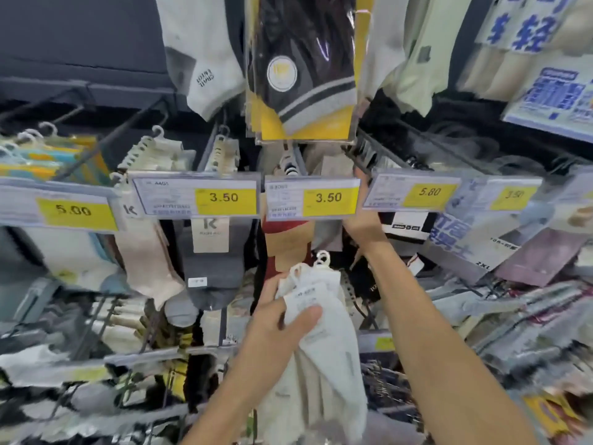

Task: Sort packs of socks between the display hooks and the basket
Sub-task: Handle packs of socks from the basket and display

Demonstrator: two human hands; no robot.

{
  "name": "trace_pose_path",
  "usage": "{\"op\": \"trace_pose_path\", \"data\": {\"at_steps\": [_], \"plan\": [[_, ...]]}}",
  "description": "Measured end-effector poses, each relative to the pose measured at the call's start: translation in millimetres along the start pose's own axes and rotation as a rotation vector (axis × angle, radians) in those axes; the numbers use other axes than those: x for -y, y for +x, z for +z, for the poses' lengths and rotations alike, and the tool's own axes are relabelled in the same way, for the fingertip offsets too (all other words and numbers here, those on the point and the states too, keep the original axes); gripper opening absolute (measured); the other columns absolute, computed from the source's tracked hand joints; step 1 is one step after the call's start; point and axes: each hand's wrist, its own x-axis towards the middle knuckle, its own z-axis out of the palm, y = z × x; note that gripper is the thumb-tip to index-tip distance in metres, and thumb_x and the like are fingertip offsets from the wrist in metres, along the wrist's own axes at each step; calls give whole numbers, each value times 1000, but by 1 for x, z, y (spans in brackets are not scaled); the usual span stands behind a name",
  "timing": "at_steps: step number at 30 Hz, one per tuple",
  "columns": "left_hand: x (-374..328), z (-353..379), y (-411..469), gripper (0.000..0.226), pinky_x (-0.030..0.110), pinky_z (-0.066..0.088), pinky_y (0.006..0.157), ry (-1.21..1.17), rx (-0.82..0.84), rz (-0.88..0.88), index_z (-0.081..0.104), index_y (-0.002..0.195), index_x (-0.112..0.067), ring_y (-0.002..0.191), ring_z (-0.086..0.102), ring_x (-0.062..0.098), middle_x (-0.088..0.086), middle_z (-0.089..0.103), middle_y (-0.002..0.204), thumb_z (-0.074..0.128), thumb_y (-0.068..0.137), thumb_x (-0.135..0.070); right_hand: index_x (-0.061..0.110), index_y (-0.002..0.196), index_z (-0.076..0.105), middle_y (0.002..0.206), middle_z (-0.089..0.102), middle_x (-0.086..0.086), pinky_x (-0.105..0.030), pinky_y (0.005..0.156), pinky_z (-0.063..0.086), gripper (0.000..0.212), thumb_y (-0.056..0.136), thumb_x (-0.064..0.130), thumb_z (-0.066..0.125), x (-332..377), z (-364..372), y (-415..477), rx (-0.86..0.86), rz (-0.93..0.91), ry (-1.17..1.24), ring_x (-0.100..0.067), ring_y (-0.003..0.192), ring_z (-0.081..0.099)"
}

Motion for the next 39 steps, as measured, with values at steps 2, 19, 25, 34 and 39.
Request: {"op": "trace_pose_path", "data": {"at_steps": [2,19,25,34,39], "plan": [[7,0,-2,19,15,50,90,-18,-29,19,78,94,-38,114,58,2,-29,52,116,65,84,-47,-5,128,57,130,60,-22,-34,97,45,32,104,12,45,-4,1,-21,-75,-159,79,-33,123,56],[6,22,-13,33,19,48,103,-17,-57,88,73,110,-47,121,48,-16,-41,46,124,63,95,-19,43,122,55,107,64,28,-7,74,45,30,93,39,47,-84,-9,-158,-129,-480,30,10,96,59],[12,17,-20,41,26,44,106,31,-168,109,73,109,-45,122,49,-11,-25,54,124,64,93,-7,29,91,73,88,75,5,-21,59,53,22,83,20,55,-86,-29,-160,0,-229,546,-7,73,67],[17,6,-21,93,38,41,113,-44,-171,141,31,145,-57,135,46,1,-22,47,148,77,81,-9,16,91,74,65,66,-1,-18,35,45,24,75,33,81,-85,-49,-171,454,-85,1043,-10,45,60],[16,15,-15,86,35,50,104,-7,-148,173,44,139,-51,130,52,2,-26,53,140,87,69,-25,19,89,75,93,76,-10,-38,67,60,13,77,23,73,-88,-24,-161,169,-47,743,-23,79,71]]}}
